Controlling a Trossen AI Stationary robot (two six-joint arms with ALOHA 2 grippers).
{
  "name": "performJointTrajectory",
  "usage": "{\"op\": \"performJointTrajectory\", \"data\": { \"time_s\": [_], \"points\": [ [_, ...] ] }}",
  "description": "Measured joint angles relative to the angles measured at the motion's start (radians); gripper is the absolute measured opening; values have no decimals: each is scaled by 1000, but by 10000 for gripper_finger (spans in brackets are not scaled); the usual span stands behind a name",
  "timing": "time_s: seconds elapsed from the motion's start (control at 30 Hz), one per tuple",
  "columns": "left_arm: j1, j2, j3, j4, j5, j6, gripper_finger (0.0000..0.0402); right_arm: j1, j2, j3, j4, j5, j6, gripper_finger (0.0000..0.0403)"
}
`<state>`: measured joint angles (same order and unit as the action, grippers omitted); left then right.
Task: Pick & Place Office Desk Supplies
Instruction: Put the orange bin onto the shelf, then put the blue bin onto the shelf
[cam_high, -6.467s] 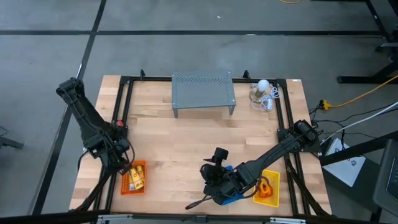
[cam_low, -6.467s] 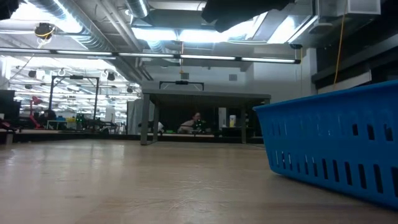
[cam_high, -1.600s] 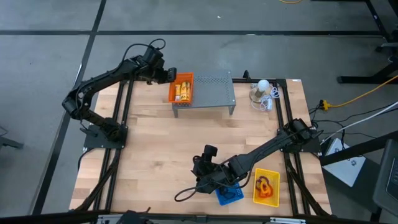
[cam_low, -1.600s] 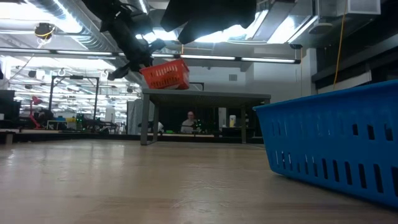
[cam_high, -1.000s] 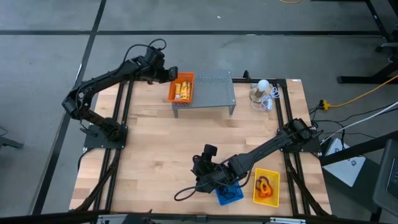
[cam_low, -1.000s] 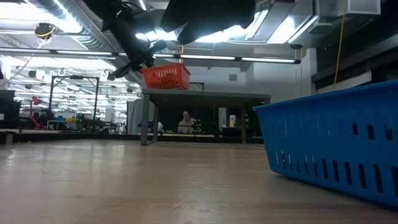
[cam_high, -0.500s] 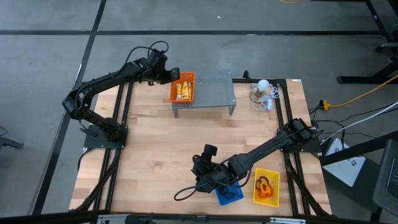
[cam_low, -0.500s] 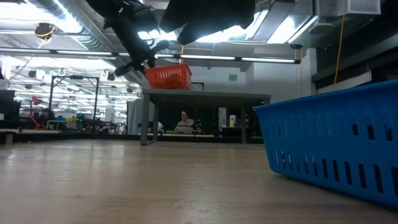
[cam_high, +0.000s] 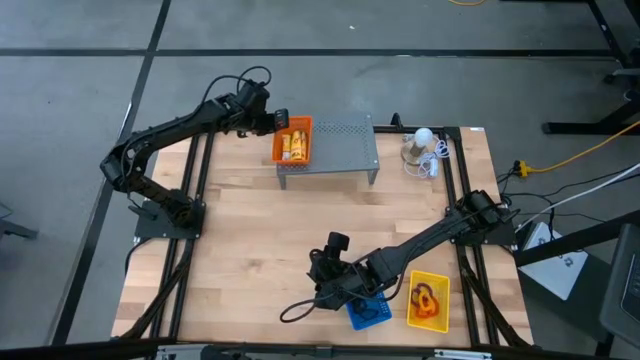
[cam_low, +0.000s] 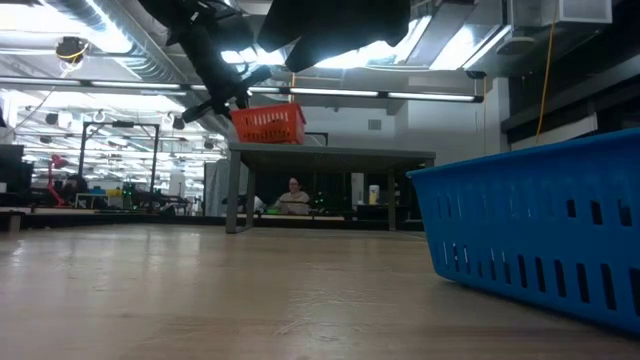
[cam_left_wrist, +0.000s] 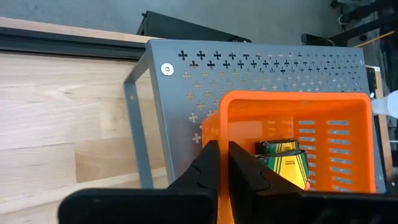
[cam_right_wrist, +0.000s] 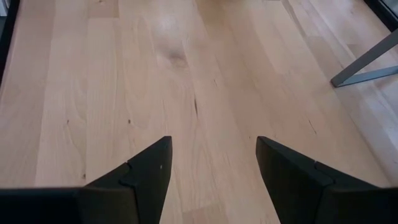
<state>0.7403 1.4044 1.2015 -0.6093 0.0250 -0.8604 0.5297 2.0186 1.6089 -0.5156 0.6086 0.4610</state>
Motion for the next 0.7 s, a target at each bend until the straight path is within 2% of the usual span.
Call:
{"op": "performJointTrajectory", "data": {
  "time_s": [0.3,0.7],
  "points": [
    [0,0,0,15,-8,15,59,0,0,0,0,0,0,233],
    [-8,0,0,42,-7,45,163,0,0,0,0,0,1,233]
  ]
}}
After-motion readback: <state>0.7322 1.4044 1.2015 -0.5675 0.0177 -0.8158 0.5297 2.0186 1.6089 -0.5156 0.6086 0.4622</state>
